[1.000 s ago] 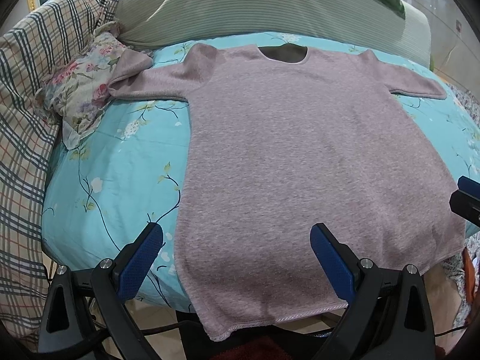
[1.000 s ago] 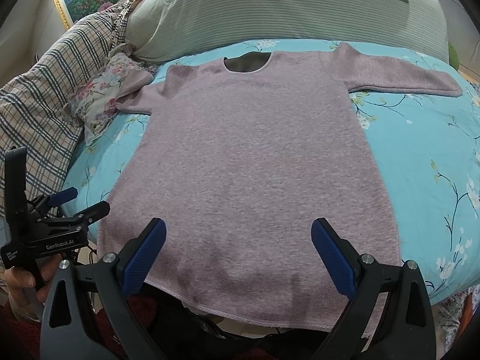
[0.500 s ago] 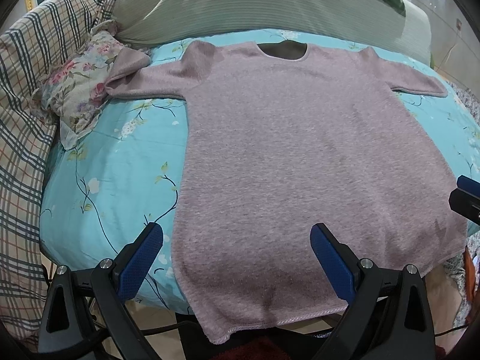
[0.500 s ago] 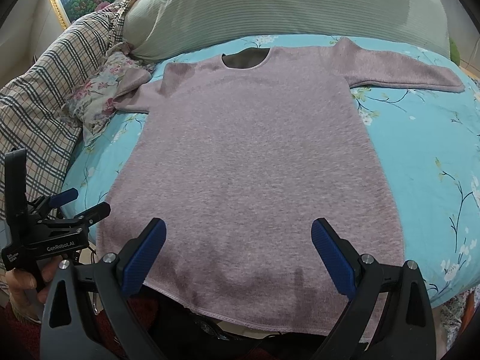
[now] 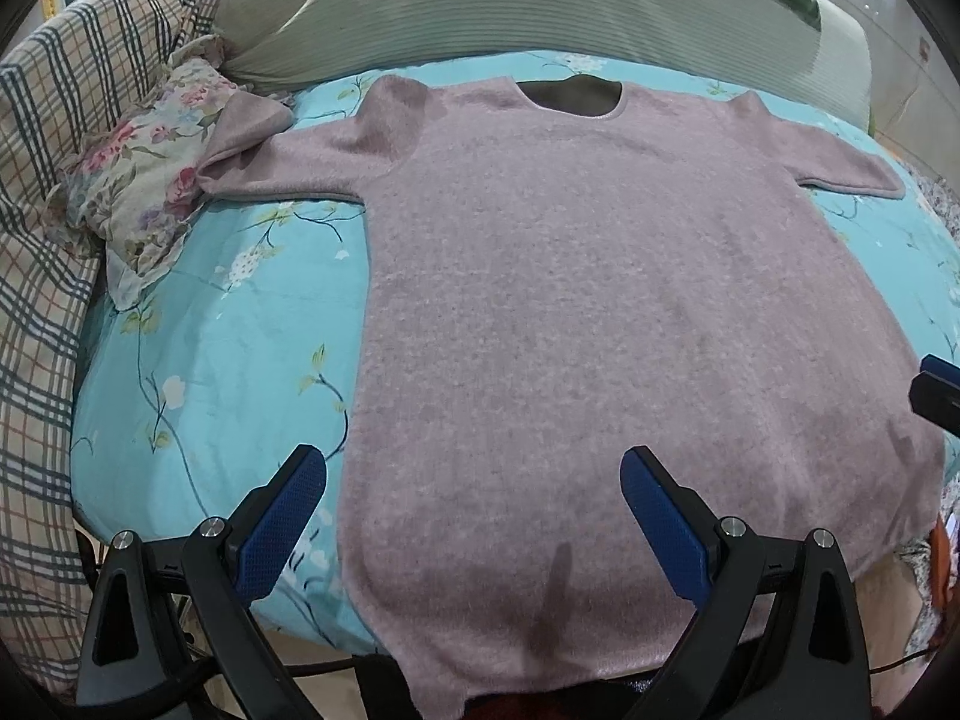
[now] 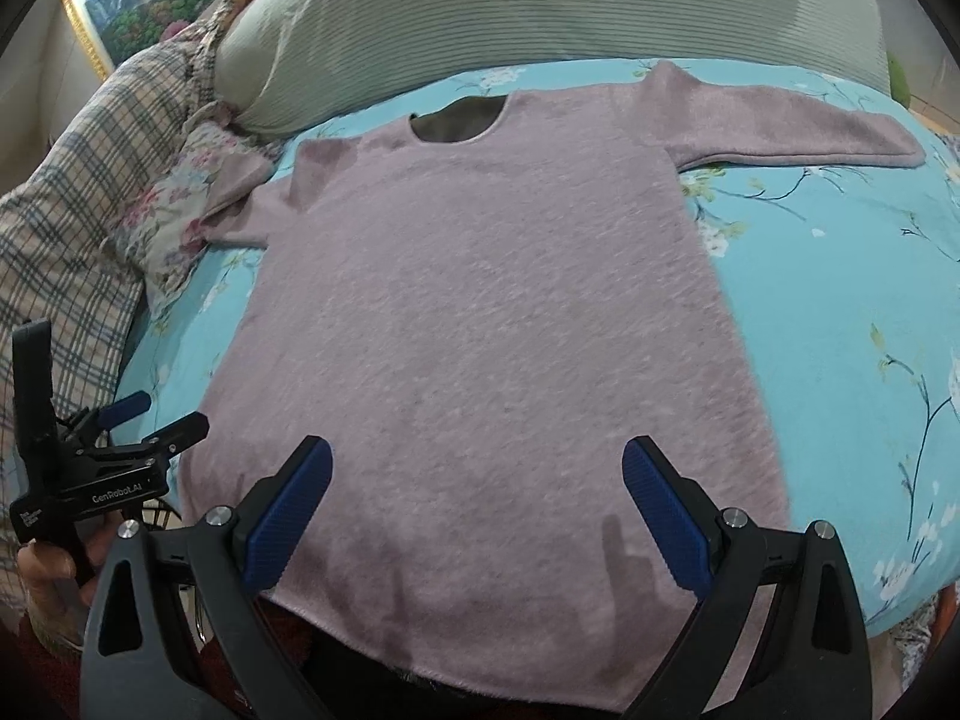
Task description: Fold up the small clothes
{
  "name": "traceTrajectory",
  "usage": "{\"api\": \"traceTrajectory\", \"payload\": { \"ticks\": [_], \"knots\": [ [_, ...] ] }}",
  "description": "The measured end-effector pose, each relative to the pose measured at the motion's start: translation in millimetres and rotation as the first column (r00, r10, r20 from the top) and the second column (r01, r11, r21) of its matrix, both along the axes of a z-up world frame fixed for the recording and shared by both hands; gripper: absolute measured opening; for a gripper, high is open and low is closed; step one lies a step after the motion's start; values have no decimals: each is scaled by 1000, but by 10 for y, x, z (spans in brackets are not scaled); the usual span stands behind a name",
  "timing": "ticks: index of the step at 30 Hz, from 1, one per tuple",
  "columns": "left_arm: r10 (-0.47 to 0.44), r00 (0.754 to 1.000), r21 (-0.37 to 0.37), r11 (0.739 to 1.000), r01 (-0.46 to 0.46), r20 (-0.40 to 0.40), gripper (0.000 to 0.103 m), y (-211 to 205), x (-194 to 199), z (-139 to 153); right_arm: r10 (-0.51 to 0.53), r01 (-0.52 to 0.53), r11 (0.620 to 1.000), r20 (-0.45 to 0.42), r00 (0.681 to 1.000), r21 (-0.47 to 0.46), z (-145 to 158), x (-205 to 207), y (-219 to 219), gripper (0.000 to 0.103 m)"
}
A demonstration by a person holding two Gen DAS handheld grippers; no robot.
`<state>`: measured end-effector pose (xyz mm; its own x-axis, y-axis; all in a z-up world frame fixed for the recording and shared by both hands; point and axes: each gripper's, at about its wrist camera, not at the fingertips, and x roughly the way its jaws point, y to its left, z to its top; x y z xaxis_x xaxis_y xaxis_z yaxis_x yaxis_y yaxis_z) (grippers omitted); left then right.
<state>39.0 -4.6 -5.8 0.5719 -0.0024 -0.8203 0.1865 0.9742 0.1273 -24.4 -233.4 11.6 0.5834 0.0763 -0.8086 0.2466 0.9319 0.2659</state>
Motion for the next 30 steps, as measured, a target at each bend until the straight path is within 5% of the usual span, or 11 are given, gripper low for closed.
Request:
{"api": "traceTrajectory", "payload": {
  "ticks": [7, 13, 17, 21, 26, 30],
  "knots": [
    [1, 1000, -2, 1000, -1, -19, 99, -25, 326, -40, -82, 82, 997, 41, 996, 2, 37, 135, -551, 97],
    [-9, 1000, 43, 999, 8, 11, 99, -90, 636, -27, -285, 288, 958, 103, 953, -9, 49, 209, -1632, 97],
    [3, 1000, 59, 998, -3, 13, 99, -102, 814, -24, -473, 471, 881, 91, 877, 44, 31, 289, -2617, 83],
    [8, 1000, 58, 998, -7, -16, 99, -159, 919, -69, -620, 622, 783, 109, 777, 19, 47, 431, -3591, 81],
    [-2, 998, 94, 996, 7, -56, 99, -342, 992, -220, -744, 739, 668, 111, 659, 83, -89, 546, -4487, 71],
    [-17, 995, 98, 995, 26, -94, 99, -486, 1100, -318, -791, 792, 607, 147, 594, 64, -95, 651, -5052, 71]
  ]
}}
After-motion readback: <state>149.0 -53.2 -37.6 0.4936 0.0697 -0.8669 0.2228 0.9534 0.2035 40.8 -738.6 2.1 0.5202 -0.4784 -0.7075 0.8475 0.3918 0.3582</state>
